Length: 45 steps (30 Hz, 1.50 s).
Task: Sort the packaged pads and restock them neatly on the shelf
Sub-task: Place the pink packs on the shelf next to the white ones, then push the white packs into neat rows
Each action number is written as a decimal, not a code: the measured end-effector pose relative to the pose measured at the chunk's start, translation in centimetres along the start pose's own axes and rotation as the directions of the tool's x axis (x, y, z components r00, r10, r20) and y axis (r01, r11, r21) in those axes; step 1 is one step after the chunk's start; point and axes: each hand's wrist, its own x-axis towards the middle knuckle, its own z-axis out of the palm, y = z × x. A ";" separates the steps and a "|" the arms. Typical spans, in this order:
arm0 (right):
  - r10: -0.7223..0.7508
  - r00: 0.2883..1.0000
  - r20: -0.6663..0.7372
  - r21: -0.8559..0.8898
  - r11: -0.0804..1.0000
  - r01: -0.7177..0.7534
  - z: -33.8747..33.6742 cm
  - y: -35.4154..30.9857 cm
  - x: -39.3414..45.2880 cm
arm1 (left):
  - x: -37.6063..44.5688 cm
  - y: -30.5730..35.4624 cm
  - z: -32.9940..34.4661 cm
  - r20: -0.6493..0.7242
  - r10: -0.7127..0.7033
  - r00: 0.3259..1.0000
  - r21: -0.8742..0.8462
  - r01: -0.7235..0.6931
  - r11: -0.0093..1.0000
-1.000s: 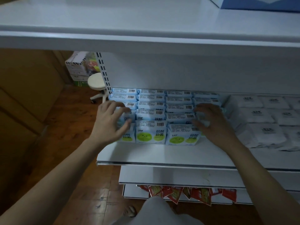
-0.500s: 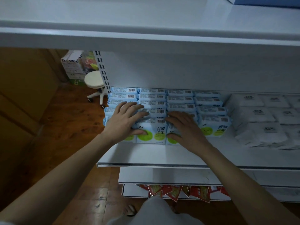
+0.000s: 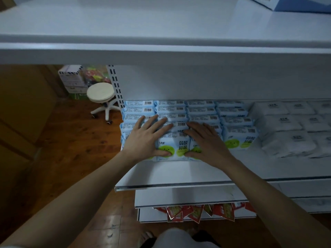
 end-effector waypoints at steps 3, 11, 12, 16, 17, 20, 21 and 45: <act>0.020 0.999 0.039 -0.018 1.000 -0.020 -0.4 -0.5 0.1 | 0.0 -0.2 0.0 0.014 0.007 1.000 -0.008 -0.007 1.000; 0.063 0.976 0.207 0.100 0.991 -0.085 -3.7 -1.4 -0.3 | -0.5 0.5 -1.6 0.060 -0.026 0.998 -0.038 0.028 0.999; 0.083 0.978 0.193 0.135 0.985 -0.110 -4.2 -1.6 -0.3 | -0.4 0.9 -2.1 0.043 -0.035 0.998 -0.042 0.037 0.998; 0.203 0.977 0.064 0.200 0.957 -0.211 -6.1 -0.9 -1.1 | 1.1 4.4 -4.3 -0.080 -0.076 0.994 -0.109 0.067 0.992; 0.234 0.972 0.032 0.215 0.948 -0.235 -6.7 -0.5 -1.5 | 1.7 5.6 -5.0 -0.098 -0.092 0.991 -0.114 0.081 0.990; 0.305 0.952 -0.033 0.298 0.912 -0.282 -8.9 1.1 -3.4 | 3.3 10.0 -7.1 -0.072 -0.195 0.978 -0.142 0.183 0.973; 0.323 0.946 -0.031 0.313 0.902 -0.298 -9.7 1.8 -4.3 | 3.8 11.7 -7.8 -0.059 -0.238 0.970 -0.146 0.227 0.963; 0.475 0.862 0.175 -0.202 0.874 -0.441 -17.8 17.6 -19.9 | 15.7 38.0 -8.2 0.343 -0.392 0.853 -0.774 0.493 0.396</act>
